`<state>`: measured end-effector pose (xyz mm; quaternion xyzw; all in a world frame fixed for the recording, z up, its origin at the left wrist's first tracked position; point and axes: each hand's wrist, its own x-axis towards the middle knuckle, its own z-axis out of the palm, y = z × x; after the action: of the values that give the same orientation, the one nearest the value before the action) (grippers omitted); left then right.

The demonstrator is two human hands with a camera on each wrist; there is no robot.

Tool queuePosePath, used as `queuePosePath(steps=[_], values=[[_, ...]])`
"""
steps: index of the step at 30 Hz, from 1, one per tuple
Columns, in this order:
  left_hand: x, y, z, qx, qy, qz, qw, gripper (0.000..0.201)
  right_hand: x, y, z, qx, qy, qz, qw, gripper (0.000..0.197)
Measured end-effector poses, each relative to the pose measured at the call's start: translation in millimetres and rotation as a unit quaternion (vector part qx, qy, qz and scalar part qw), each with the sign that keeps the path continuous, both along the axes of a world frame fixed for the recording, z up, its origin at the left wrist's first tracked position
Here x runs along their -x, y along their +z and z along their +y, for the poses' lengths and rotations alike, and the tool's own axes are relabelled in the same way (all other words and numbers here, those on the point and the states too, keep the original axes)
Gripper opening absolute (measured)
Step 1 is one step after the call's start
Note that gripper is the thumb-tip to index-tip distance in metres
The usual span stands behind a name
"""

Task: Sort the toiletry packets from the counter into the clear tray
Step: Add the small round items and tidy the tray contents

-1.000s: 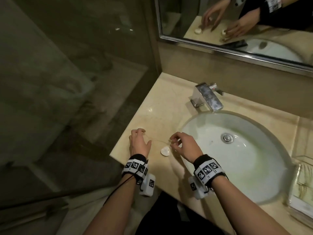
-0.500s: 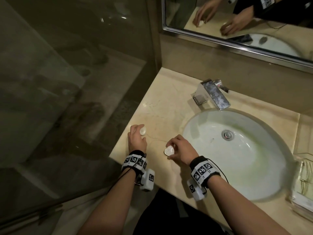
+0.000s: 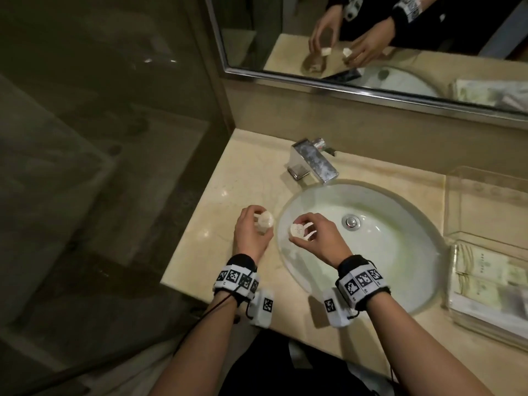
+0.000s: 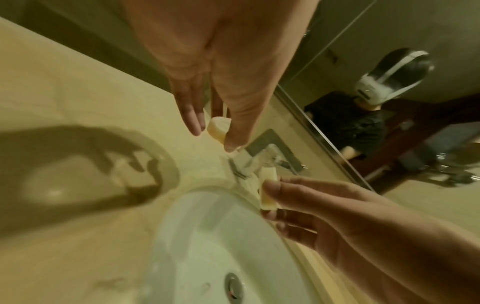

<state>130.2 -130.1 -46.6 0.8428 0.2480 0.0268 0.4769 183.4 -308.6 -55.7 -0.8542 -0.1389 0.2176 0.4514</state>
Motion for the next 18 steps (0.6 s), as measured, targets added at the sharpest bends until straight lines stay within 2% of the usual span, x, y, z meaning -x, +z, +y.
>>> queuePosePath(steps=[4,8,13,18], values=[[-20.5,23.4,-52.4,0.013,-0.077,-0.073,0.994,0.038,-9.6,15.9,-51.0,-0.049,-0.088,-0.004,0.995,0.033],[-34.9,38.9,-112.4,0.068,-0.149,-0.1,0.981,0.035,-11.4,27.8,-108.8,-0.079,-0.162,0.01,0.984,0.036],[-54.7,39.9,-190.2,0.132,-0.226,-0.033,0.965,0.025,-4.4,29.5,-192.2,-0.115,-0.254,0.033,0.96,0.044],[-64.0,31.4,-263.2,0.166,-0.295,0.01,0.941,0.025,12.6,30.2,-276.6,-0.104,-0.349,0.019,0.931,0.037]])
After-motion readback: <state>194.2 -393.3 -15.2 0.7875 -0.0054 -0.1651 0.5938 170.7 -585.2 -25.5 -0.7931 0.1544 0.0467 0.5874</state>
